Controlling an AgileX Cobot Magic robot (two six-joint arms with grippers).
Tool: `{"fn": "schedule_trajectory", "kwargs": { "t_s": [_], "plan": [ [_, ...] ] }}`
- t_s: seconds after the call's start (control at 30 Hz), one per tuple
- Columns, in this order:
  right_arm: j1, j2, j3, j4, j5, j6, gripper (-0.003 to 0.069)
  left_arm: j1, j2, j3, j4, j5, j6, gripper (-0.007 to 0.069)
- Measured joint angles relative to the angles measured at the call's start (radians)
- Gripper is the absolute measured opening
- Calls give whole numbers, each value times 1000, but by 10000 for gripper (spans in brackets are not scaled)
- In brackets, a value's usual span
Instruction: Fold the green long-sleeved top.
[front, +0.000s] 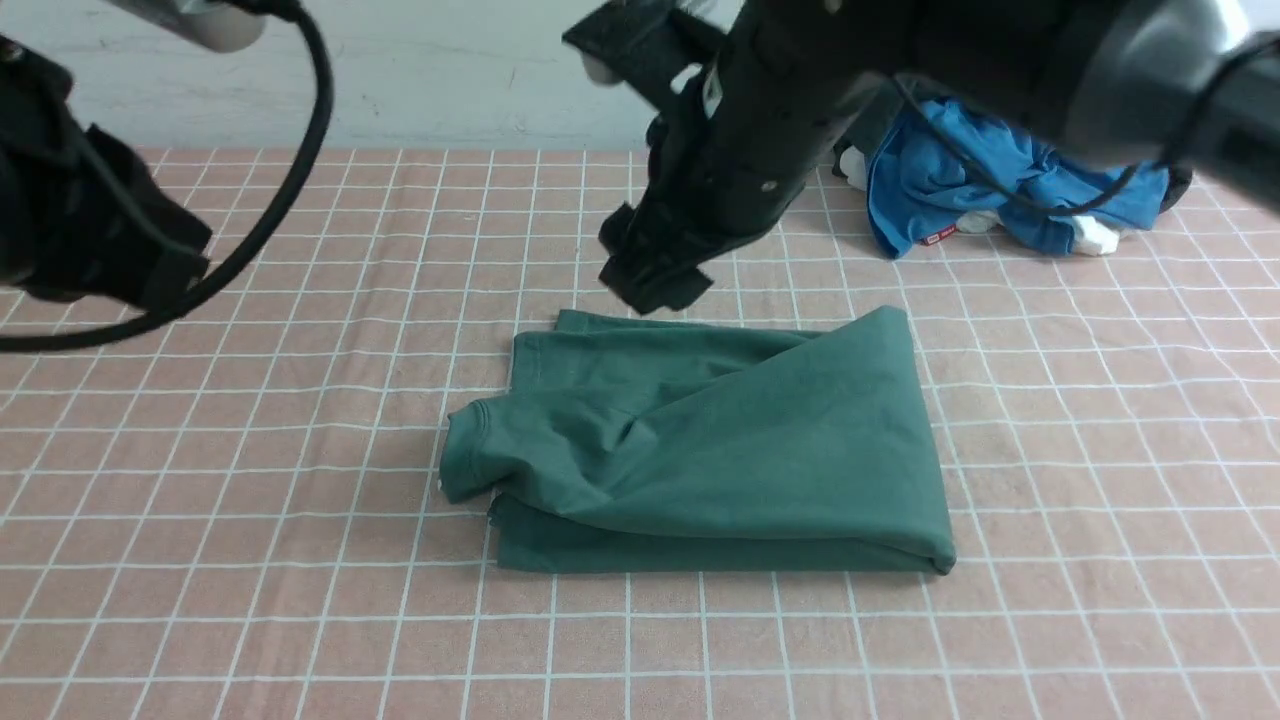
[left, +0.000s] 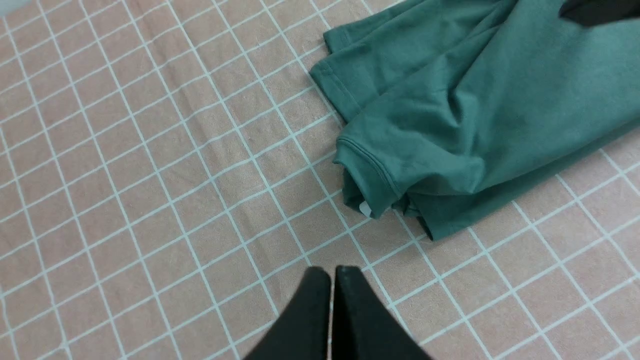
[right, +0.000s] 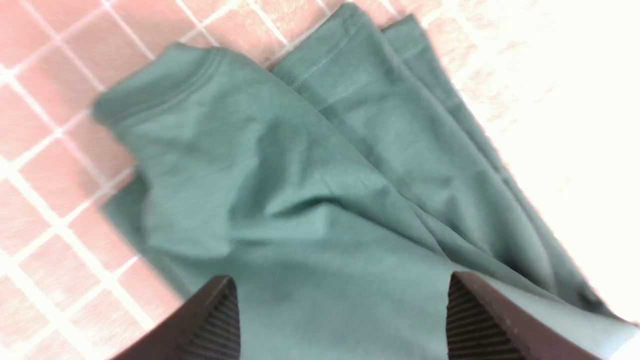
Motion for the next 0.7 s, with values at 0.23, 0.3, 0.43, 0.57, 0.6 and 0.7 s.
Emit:
{"fn": "schedule_trajectory", "kwargs": {
  "t_s": [0.23,0.3,0.43,0.57,0.6,0.7],
  "plan": [
    [0,-307,160,15,-9,0,512,0,-317,273,102,-59,-102,-3],
    [0,-405,256,15,-56,1,512,0,-414,349,148,-70,-149,-3],
    [0,-542,404,15,-173,7,512,0,-550,436,217,-80,-216,-3],
    [0,-743,610,15,-365,56,512,0,-736,533,249,-125,-291,-3],
    [0,-800,657,15,-402,66,512,0,-775,558,249,-137,-299,-3],
    [0,-887,752,15,-429,80,511,0,-838,597,250,-151,-300,-3]
  ]
}}
